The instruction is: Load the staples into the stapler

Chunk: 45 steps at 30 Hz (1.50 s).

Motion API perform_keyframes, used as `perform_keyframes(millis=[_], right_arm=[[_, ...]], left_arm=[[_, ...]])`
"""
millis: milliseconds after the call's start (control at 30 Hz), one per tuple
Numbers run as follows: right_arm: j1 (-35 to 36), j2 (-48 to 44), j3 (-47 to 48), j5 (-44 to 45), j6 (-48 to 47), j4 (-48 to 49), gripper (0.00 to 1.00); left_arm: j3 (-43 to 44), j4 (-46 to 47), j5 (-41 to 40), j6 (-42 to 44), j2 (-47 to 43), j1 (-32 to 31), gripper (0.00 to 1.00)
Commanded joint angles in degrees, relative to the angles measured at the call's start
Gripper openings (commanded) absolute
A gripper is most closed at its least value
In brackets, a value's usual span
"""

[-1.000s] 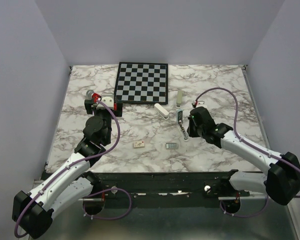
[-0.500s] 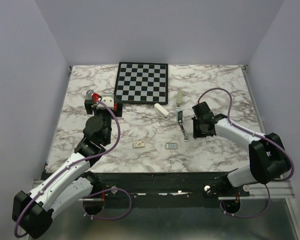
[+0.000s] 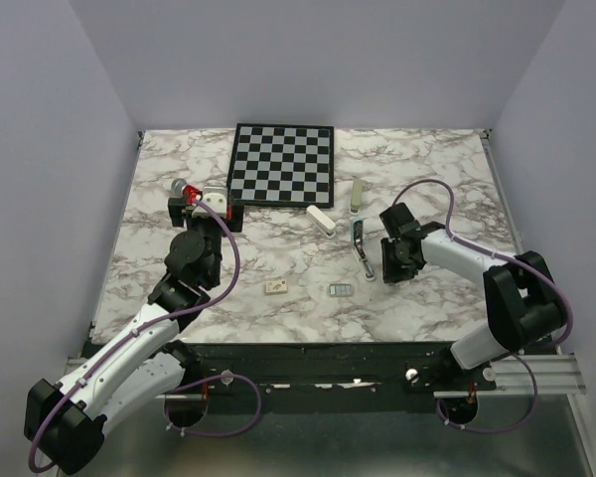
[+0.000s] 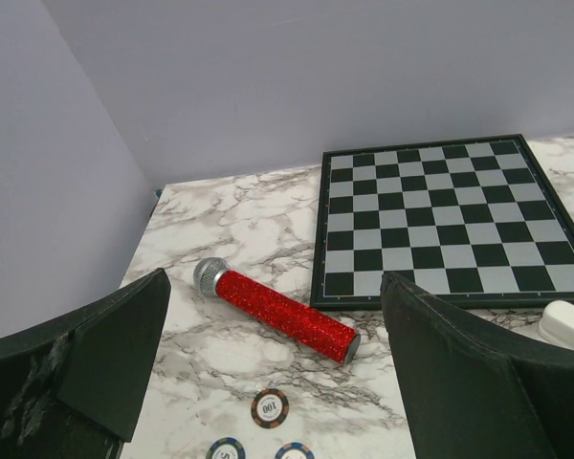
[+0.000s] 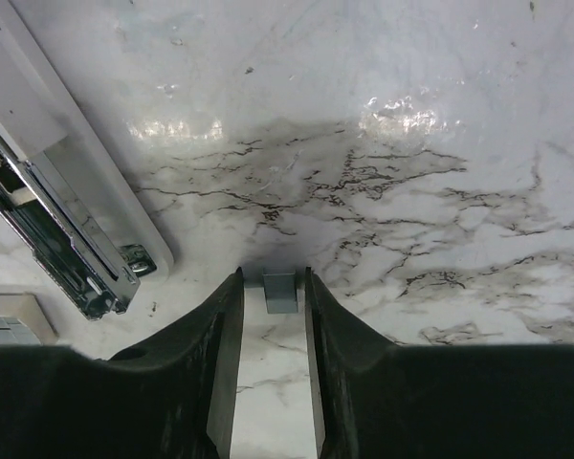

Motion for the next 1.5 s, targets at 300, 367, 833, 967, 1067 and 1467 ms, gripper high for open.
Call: perform_keyframes(millis=[300,367,833,967,1067,1467], right_arm=[[-2.61,3.61,4.22,-4.11,-2.61,-2.96,0.38],[-2.61,3.7,3.69,-4.28,-2.79,-2.96,0.37],[-2.61,5.11,3.08,-4.81,-3.93,-2.78,0.23],[-2.61,1.95,2.64,-5.78,-5.69,-1.29,0.22],[-2.61,-1.3,2.81,-7.97,-7.71,-0.59,0.22],[0.28,-6.41,5.27,-10.0,-11.66,6.35,0.18]], left_arm=[[-0.94,1.7,-1.17,0.77,-0.28,-0.32,0.99],[-0.85,1.79,-1.25,0.77,-0.19,-0.32,0.99],[-0.94,1.7,-0.9,0.51,-0.01,-0.32,0.99],[-0.94,1.7,-0.9,0.6,-0.19,-0.32,0.99],[-0.85,1.7,-0.9,0.6,-0.19,-0.32,0.99],[-0.67,1.62,-0.82,0.33,-0.01,-0.32,0.99]])
